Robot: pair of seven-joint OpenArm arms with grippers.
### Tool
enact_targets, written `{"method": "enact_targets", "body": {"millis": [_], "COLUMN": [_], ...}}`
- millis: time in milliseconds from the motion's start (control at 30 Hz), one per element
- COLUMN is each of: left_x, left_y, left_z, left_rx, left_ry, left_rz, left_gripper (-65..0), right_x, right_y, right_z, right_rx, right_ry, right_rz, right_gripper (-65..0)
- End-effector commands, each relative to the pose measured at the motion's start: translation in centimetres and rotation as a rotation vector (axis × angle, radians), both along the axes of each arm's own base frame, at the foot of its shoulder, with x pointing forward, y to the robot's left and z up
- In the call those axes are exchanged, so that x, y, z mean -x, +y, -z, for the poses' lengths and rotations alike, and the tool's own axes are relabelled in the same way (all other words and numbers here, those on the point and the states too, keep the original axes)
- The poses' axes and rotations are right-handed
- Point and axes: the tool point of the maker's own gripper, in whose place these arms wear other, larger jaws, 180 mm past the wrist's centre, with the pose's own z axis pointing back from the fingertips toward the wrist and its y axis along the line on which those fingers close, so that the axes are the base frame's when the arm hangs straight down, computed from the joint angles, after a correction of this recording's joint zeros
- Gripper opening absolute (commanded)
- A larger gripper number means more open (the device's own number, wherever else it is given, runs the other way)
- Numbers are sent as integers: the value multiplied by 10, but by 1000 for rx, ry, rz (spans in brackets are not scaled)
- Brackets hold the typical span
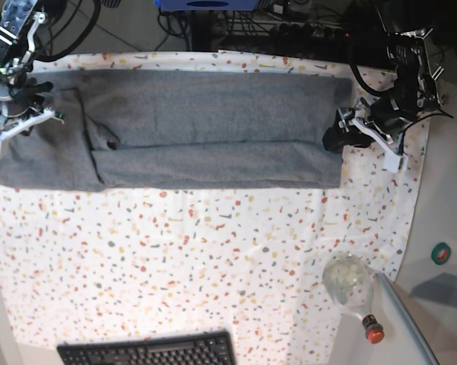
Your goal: Layout the t-shirt on the table in an organized manner, then fold the t-shirt properly
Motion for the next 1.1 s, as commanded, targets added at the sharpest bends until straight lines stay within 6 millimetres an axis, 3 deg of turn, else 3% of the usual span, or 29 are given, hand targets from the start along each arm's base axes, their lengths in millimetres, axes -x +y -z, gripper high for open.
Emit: {"method": "enact_targets", "body": {"millis": [0,33,100,200,333,467,567,600,700,900,1067], "left_x": [-9,-9,-4,-1,-2,-4,-4,-3,-2,-22,-29], "left_y": [6,6,10,19,33,34,31,31,27,13,4], "left_z": [-14,-16,-17,-16,-21,-24,-22,-21,-17,-3,10], "left_rx": [-10,-15,-29,-39,-50,-46,-38,-35,-22,59,118], "left_ry": [-53,-59,-55,-48,-64,-78,-74,-70,-62,-43,-10], "left_rz": [1,4,9,-15,-59,-62,-64,-66,-65,-99,-126], "left_gripper": [-179,-194,-309,-650,-650,-647,-151,-13,0,0,0], "right_x": [-7,-7,-7,-7,-7,-7,-7,-7,-7,-12,-11], "right_y": [-4,-3,-3,-3,-3,-3,-3,-3,-3,13,12], "right_z": [-9,-8,-8,-8,-8,-9,-9,-9,-9,-8,-8], "right_rx": [17,17,17,17,17,17,17,17,17,-2,-2], "right_ry": [-36,-35,-35,-35,-35,-37,-37,-37,-37,-38,-38], "right_rz": [-8,-8,-8,-8,-8,-8,-8,-8,-8,-129,-131], "right_gripper": [-650,-650,-650,-650,-650,-650,-650,-650,-650,-650,-650]}}
